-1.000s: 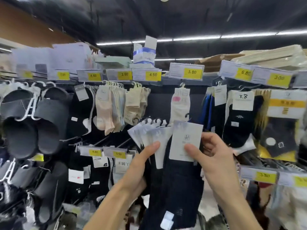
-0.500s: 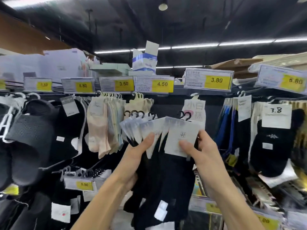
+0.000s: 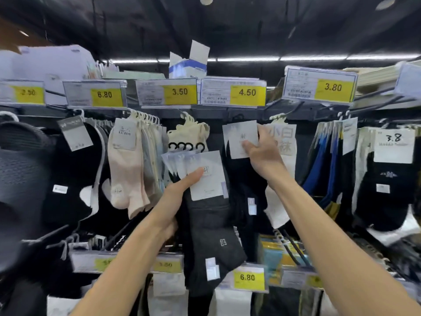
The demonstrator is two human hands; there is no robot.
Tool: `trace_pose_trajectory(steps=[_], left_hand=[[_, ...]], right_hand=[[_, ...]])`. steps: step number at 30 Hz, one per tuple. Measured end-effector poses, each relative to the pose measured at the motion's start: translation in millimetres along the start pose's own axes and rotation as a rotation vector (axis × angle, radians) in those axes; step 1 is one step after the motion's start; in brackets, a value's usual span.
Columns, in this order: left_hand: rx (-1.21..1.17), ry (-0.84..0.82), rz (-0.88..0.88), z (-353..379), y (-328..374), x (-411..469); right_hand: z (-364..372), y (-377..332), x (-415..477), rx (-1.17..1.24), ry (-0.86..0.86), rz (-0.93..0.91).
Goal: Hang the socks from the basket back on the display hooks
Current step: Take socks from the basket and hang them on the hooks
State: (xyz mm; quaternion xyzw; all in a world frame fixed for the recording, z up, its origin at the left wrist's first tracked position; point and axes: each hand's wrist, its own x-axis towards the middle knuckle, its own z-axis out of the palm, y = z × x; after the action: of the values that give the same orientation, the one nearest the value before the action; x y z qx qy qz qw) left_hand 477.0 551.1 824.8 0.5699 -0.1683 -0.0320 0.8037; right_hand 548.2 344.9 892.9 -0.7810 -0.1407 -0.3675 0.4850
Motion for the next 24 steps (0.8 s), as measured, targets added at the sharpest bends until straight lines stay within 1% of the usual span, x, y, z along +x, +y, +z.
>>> trace_pose_trajectory(steps=[4,7,10,14,20,24], left_hand=[[0.025,-0.045,-0.012,-7,1,7],[0.039,-0.069,-0.017,-10,3,12],[0.033,-0.096,-0.006,-10,2,15],[0.011,-0.121,0.009,-10,1,17],[-0.01,-0.119,0.01,-13,0,19],[-0.025,-0.127,0.034,-14,-1,19]], right_hand=[[12,1,10,0.065,-0.044,-0.09],[17,3,12,0.023,-0.059,-0.137],[20,6,15,-0.003,-0.053,-0.12],[21,6,17,-0.08,-0.101,-0.069],[20,8,21,-0.127,-0.111,-0.052],[23,17,20,-0.206,-0.099,-0.026]])
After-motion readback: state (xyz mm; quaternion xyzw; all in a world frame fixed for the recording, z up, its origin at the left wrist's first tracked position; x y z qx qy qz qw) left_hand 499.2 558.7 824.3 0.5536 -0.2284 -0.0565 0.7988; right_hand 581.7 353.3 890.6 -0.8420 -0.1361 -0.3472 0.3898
